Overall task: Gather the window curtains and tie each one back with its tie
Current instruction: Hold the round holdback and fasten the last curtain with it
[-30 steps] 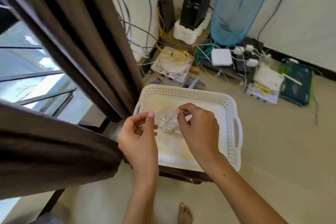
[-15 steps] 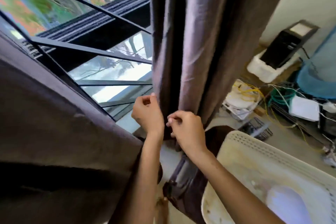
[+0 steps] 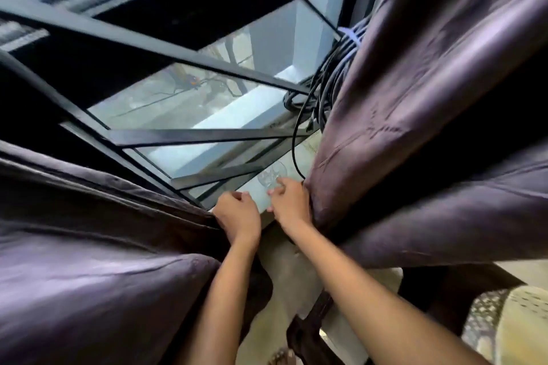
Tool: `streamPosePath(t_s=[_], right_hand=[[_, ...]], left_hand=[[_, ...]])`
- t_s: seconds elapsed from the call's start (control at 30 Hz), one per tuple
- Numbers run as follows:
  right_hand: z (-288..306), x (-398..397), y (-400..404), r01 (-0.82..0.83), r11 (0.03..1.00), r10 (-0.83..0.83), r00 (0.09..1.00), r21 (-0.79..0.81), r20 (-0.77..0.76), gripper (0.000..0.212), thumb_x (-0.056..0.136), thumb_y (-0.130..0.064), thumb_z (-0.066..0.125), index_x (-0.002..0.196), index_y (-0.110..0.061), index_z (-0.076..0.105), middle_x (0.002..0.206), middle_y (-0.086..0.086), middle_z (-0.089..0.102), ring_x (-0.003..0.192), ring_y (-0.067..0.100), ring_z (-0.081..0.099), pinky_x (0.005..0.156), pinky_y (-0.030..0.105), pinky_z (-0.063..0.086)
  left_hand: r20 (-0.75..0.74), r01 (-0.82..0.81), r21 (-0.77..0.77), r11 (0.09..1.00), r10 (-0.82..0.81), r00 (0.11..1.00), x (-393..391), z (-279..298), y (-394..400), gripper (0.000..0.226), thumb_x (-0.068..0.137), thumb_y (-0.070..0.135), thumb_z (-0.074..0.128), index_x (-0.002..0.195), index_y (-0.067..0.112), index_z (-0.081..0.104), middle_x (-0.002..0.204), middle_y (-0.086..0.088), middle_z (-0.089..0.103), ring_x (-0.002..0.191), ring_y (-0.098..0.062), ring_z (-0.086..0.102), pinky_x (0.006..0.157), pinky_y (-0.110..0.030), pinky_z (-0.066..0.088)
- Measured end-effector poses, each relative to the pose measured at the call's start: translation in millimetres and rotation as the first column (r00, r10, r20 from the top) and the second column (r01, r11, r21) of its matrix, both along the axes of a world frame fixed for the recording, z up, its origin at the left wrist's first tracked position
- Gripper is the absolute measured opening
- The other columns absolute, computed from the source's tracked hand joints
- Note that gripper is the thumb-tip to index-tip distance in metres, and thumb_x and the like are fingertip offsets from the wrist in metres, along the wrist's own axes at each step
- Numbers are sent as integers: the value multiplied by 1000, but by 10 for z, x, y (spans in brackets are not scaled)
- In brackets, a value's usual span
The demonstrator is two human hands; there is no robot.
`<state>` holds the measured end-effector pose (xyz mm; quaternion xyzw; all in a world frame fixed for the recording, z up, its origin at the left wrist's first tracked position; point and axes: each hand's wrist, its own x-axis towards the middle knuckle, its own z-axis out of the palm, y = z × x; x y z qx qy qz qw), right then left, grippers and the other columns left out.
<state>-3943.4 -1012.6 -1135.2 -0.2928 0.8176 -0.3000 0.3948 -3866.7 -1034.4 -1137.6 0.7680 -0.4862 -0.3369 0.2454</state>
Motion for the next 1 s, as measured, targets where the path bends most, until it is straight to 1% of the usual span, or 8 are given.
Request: streamPosePath(t_s=[0.17, 0.4, 0.5, 0.57, 0.7, 0.8, 0.87, 1.0], right_hand=[[-507, -276, -273, 126, 987, -105, 975, 98, -198, 28, 91, -17, 53, 110, -2, 66, 111, 21, 65, 106, 35, 60, 79, 33, 46], [-1003, -407, -561, -43, 971, 104, 961, 235, -257, 42, 99, -37, 46, 112, -1, 63, 114, 21, 64, 106, 35, 62, 80, 34, 46], [-1059, -381, -630, -59, 969, 116, 965, 240, -235, 31, 97, -25, 48, 113, -1, 61, 118, 20, 62, 107, 35, 61, 76, 30, 44], [-1036, -364, -615, -42, 972, 95, 969, 232, -227, 25, 93, -14, 51, 109, 0, 63, 116, 20, 64, 106, 35, 61, 71, 28, 41], [-929, -316, -426, -25, 970, 73, 979, 242, -191, 23, 90, -8, 52, 108, 2, 65, 110, 20, 67, 101, 34, 64, 67, 25, 43], [-767, -256, -187, -47, 972, 67, 994, 230, -81, 26, 88, -1, 49, 108, 7, 64, 105, 24, 68, 95, 36, 67, 79, 41, 57], [-609, -230, 10, -69, 974, 72, 997, 218, -5, 24, 87, 4, 49, 106, 11, 63, 99, 26, 68, 87, 37, 69, 69, 47, 59], [-239, -151, 481, -88, 968, 67, 993, 235, 95, 25, 90, 4, 44, 106, 10, 62, 96, 27, 68, 70, 31, 65, 34, 23, 46]], left_hand=[[35, 56, 138, 989, -62, 997, -221, -577, -304, 29, 91, 16, 59, 99, -11, 67, 104, -28, 67, 103, -38, 61, 83, -30, 39], [-57, 70, 174, 982, -61, 996, -419, -1075, -518, 49, 91, 33, 60, 102, -15, 61, 109, -28, 63, 102, -38, 59, 74, -28, 36], [-74, 40, 93, 995, -34, 997, -489, -1126, -484, 23, 91, 21, 62, 80, 0, 61, 108, -23, 64, 103, -32, 58, 70, -22, 31], [-43, 44, 87, 995, -40, 998, -476, -1133, -460, 30, 90, 13, 59, 63, 7, 49, 99, -26, 65, 95, -34, 60, 63, -22, 30], [0, 103, 92, 990, -103, 995, -419, -1046, -288, 27, 91, 11, 52, 84, -13, 62, 91, -30, 65, 90, -40, 59, 62, -30, 32], [37, 174, 56, 983, -176, 984, -320, -934, -9, 31, 96, 15, 46, 91, -9, 65, 95, -26, 66, 90, -37, 59, 58, -23, 24], [75, 224, 12, 975, -224, 972, -247, -812, 213, 36, 97, 17, 43, 87, -10, 64, 91, -27, 65, 86, -38, 59, 57, -25, 22], [125, 247, -59, 967, -239, 963, -114, -503, 717, 36, 97, 19, 45, 85, -10, 64, 86, -28, 64, 76, -36, 56, 58, -24, 22]])
